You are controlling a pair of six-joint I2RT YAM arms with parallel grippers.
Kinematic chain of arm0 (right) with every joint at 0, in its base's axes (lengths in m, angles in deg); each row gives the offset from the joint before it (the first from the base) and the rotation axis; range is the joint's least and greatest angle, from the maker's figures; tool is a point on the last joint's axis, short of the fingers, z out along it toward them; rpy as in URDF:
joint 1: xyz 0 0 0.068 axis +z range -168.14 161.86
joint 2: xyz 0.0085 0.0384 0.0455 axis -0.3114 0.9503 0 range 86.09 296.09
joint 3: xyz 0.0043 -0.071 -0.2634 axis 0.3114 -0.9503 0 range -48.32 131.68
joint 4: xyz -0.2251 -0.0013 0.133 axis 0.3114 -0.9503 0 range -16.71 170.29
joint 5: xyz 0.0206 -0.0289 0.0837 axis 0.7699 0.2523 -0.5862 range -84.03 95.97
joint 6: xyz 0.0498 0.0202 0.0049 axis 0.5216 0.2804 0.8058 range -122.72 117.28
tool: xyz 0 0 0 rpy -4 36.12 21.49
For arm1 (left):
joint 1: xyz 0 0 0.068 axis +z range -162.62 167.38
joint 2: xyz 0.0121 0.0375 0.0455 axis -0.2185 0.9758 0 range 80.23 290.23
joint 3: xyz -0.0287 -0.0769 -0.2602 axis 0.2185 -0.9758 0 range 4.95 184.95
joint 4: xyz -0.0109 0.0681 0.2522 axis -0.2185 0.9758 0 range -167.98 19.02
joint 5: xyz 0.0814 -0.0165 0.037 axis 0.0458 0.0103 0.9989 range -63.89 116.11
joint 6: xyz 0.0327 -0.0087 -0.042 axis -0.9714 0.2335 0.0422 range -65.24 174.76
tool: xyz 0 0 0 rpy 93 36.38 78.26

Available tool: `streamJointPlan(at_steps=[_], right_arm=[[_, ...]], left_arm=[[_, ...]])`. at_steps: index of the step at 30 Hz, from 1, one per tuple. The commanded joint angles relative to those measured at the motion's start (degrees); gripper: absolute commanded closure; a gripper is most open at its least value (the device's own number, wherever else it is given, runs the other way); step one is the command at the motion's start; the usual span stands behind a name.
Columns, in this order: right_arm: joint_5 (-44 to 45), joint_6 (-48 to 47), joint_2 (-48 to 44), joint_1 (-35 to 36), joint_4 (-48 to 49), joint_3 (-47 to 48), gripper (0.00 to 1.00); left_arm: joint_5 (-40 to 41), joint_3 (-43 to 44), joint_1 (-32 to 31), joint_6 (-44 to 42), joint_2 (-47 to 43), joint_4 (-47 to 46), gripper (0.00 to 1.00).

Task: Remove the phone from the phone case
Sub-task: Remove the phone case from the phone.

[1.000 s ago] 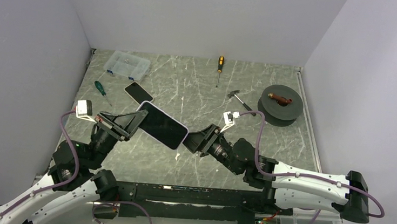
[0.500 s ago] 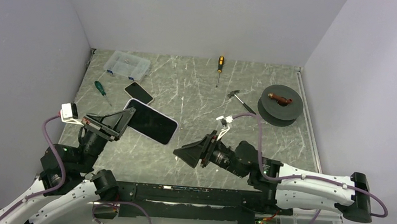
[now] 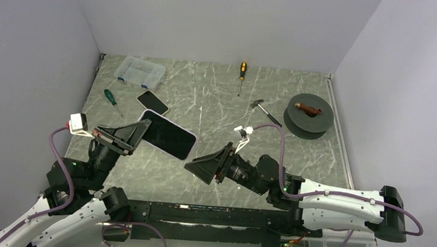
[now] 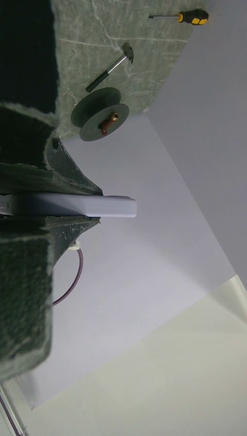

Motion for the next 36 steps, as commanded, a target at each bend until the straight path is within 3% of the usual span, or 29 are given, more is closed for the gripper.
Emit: streamJointPlan(at_steps=[1,10,36], right_arm=[[4.27,1.83,-0.68,0.33,2.14,2.71,0.28],[8.88,5.09,-0.75,0.33,-1.02,2.83,0.31],[9.93,9.52,1.83,-1.64,-3.32,2.85,0.31]], left_arm=[[-0.14,2.42,-0.17,1.1,-0.31,-4.85,1.0],[-0.33,1.58,-0.12,1.62,-0.43,-5.42,1.0],[-4.7,0.23,-0.17,4.36,2.9,-9.58,1.0]])
